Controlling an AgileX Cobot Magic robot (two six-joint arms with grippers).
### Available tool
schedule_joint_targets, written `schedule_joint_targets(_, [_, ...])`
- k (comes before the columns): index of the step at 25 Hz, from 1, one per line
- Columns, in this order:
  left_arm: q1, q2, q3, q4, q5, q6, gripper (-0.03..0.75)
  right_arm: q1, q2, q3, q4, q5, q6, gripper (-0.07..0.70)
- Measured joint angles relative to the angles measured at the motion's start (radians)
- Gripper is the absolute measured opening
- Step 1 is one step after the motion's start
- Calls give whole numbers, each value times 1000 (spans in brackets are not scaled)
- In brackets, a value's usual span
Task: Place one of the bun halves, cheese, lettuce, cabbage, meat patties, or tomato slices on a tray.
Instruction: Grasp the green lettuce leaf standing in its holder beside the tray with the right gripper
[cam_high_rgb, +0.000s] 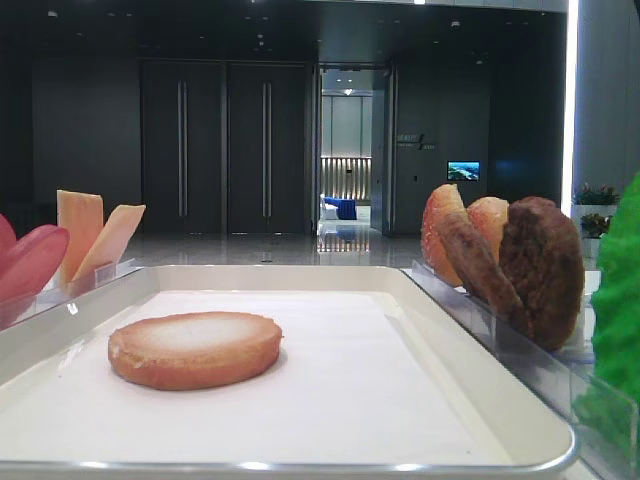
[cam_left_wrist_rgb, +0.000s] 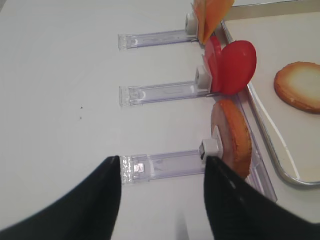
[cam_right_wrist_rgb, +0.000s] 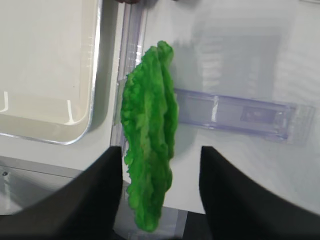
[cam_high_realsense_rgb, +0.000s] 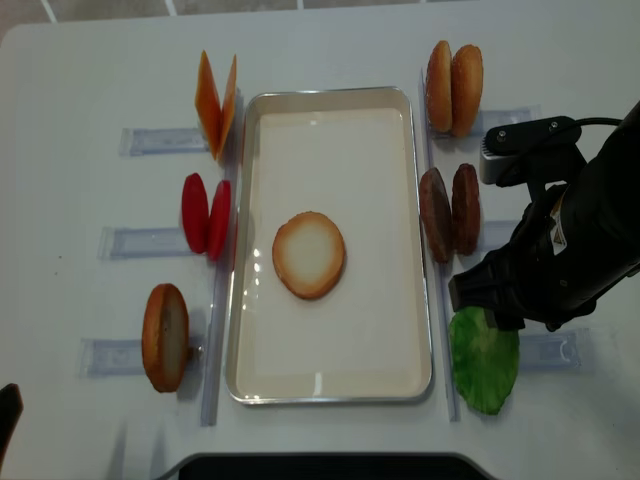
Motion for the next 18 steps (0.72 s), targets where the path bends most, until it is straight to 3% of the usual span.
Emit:
schedule_joint_targets(11, [0, 0, 0, 0, 0, 0, 408, 0, 39, 18, 3, -27, -15, 323])
schedule_joint_targets(14, [0, 0, 0, 0, 0, 0, 408, 0, 39, 18, 3, -27, -15, 203])
schedule_joint_targets(16, [0, 0, 0, 0, 0, 0, 408, 0, 40, 18, -1, -27, -19, 60])
schedule_joint_targets(18, [0, 0, 0, 0, 0, 0, 408, 0, 40, 18, -3, -27, -29, 27])
